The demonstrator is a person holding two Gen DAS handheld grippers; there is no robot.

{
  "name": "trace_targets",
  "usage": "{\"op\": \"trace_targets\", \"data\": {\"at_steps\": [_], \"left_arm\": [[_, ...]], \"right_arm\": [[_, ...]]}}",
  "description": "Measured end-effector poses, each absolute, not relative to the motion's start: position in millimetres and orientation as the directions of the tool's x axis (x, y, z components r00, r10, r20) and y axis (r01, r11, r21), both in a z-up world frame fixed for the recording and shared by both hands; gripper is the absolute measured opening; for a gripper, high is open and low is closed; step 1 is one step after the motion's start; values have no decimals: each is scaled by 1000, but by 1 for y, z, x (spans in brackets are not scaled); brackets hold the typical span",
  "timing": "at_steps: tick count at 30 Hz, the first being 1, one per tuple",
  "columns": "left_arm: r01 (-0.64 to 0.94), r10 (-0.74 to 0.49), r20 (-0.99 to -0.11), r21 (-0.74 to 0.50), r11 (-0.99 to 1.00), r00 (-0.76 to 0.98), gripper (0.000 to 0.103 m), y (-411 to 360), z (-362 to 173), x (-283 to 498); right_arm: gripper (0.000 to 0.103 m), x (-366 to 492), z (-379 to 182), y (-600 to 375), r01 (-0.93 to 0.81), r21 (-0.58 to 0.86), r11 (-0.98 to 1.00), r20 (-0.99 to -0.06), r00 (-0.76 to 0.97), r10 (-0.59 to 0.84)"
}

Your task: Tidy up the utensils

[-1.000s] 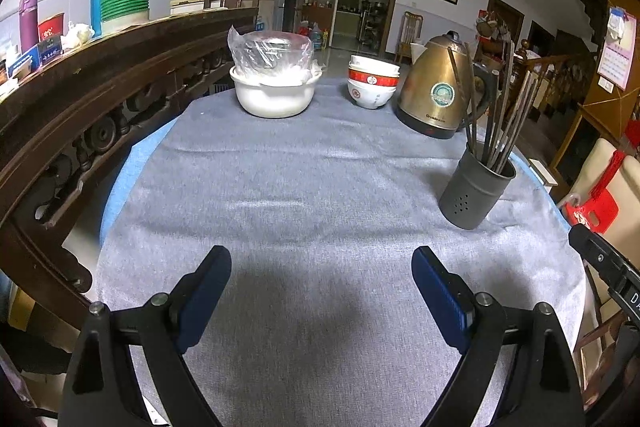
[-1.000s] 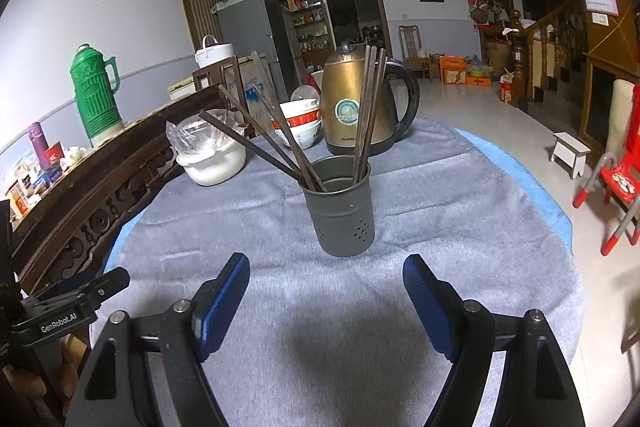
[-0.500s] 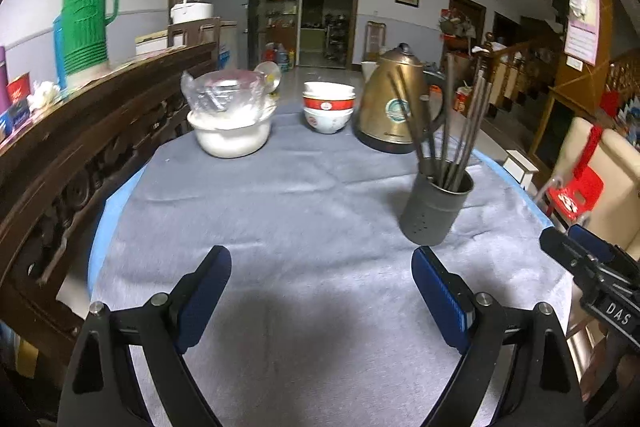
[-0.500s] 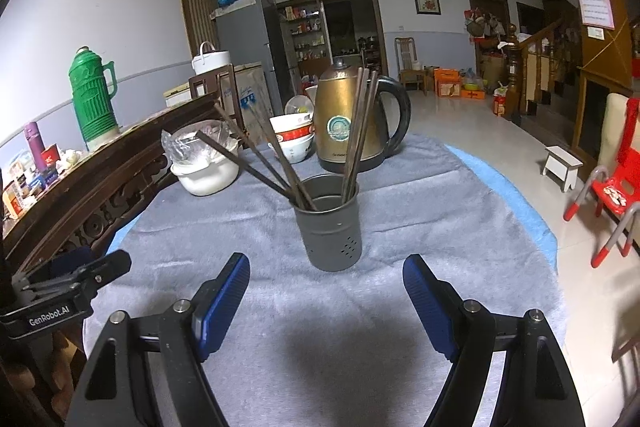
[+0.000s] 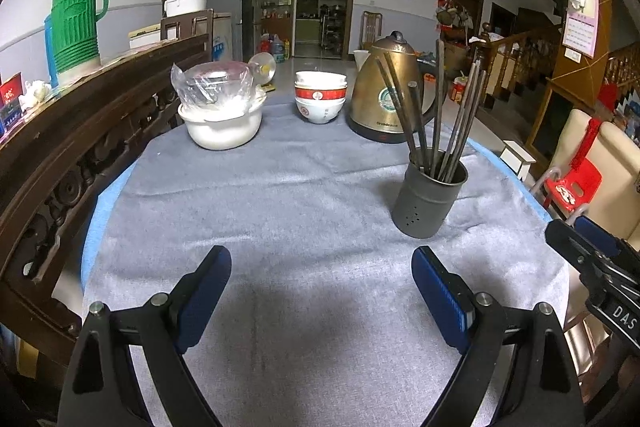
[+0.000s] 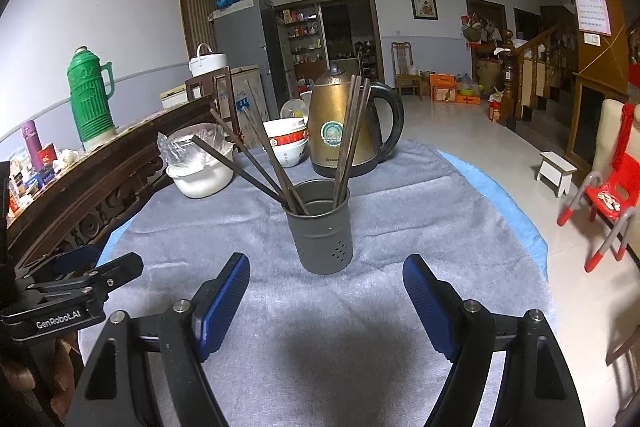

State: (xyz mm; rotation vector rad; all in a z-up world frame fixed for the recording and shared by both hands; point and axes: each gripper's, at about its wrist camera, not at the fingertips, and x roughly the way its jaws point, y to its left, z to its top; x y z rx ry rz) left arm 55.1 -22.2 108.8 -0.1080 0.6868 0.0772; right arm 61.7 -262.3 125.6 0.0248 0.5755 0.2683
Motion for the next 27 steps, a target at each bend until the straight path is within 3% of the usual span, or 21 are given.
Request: {"op": "trace_targets", "data": {"at_steps": [7,18,27], "left_arm": [[-99,13,-636,-101,990,771,92,-20,109,60],[-52,-16,-586,-99,994,810,101,-28,122,65],[-20,-18,-611,-55,998,791,102,-38,126,68]], "right_arm": [[82,60,129,-263,-240,77,968,-532,811,244],[82,56,138,-257,-248,7,969,-515,830,216],[82,55,136,-259,-245,-12,970,-517,831,203]]}}
